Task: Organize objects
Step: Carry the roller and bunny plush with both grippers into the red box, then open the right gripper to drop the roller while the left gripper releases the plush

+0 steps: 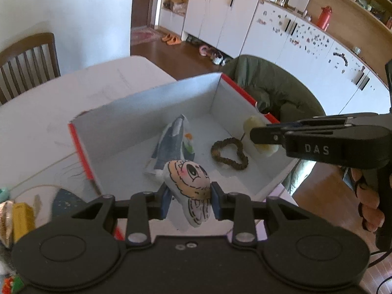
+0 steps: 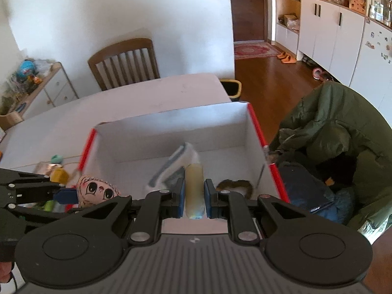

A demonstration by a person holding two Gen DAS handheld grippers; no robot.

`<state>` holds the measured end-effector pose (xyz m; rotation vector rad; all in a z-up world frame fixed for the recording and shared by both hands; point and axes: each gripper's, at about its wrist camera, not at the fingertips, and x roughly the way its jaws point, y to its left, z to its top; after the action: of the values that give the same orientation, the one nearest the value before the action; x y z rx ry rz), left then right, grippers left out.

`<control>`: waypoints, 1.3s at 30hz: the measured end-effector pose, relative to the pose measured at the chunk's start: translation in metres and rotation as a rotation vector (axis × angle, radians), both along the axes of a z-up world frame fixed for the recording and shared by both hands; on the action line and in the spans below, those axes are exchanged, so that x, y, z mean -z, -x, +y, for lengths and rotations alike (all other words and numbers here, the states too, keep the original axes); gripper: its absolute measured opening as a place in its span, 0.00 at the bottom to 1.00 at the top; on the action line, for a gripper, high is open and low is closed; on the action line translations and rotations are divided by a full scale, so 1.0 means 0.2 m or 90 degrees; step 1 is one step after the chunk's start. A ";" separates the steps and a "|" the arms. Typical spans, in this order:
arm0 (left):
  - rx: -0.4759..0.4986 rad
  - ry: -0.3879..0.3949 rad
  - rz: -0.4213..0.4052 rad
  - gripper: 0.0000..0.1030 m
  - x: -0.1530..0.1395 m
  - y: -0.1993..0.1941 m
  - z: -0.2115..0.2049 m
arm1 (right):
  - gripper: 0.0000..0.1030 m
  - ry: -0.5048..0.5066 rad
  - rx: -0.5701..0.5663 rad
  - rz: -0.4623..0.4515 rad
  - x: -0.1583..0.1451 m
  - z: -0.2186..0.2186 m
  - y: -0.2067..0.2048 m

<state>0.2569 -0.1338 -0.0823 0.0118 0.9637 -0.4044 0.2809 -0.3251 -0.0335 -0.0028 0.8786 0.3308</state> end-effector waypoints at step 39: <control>0.044 -0.030 0.266 0.35 0.48 -0.41 -0.29 | 0.16 0.044 -0.021 0.131 0.43 -0.05 -0.29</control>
<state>0.3383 -0.1916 -0.1786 0.0043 1.3876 -0.4573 0.3393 -0.3342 -0.1192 -0.0476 1.0954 0.3353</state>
